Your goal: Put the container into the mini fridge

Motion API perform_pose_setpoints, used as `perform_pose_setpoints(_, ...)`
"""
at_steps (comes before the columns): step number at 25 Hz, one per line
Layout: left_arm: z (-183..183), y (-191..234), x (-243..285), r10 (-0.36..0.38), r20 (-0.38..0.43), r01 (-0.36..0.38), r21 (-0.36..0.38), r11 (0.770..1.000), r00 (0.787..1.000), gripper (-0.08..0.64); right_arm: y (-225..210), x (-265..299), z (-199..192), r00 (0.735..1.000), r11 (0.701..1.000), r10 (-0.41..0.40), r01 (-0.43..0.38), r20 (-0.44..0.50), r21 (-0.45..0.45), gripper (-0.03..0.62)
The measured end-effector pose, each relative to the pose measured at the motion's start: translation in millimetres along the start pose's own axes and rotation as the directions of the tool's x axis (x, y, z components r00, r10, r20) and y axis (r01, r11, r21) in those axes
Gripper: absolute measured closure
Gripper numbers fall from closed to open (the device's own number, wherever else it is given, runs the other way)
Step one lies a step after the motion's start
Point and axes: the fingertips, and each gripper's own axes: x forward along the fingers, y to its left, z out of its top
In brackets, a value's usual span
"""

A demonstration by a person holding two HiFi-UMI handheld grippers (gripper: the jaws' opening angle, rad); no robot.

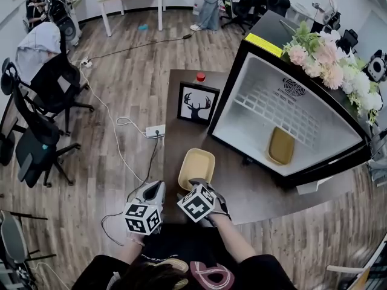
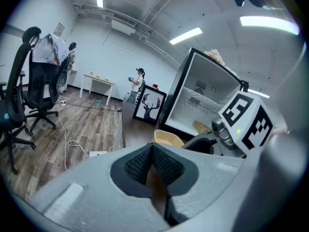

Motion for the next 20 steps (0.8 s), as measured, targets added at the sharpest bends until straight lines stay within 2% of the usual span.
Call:
perform_pose_setpoints(8,1.0,8.3,-0.5,0.006,-0.016,-0.006,0.009,1.000,1.000,0.552,-2.8,13.7,-3.1,0.992,0.990,-0.084,0.073,-0.090,-0.123,0.407)
perform_pose_setpoints(13,0.9,9.7,0.4,-0.002,-0.024,0.002,0.014,1.000,1.000,0.552,-1.9,19.5,-6.8,0.990,0.989,-0.077,0.061,-0.119,-0.135,0.450)
perform_pose_setpoints(17,1.0,11.6,1.3,-0.002,-0.025,0.002,0.013,1.000,1.000,0.552,-5.0,20.8,-5.5,0.988,0.987,-0.101,0.085,-0.112,-0.137,0.530)
perform_pose_setpoints(20,1.5,12.3,2.1,-0.002,-0.024,0.002,0.011,1.000,1.000,0.552,-6.6,20.3,-5.4,0.987,0.982,-0.119,0.101,-0.107,-0.159,0.548)
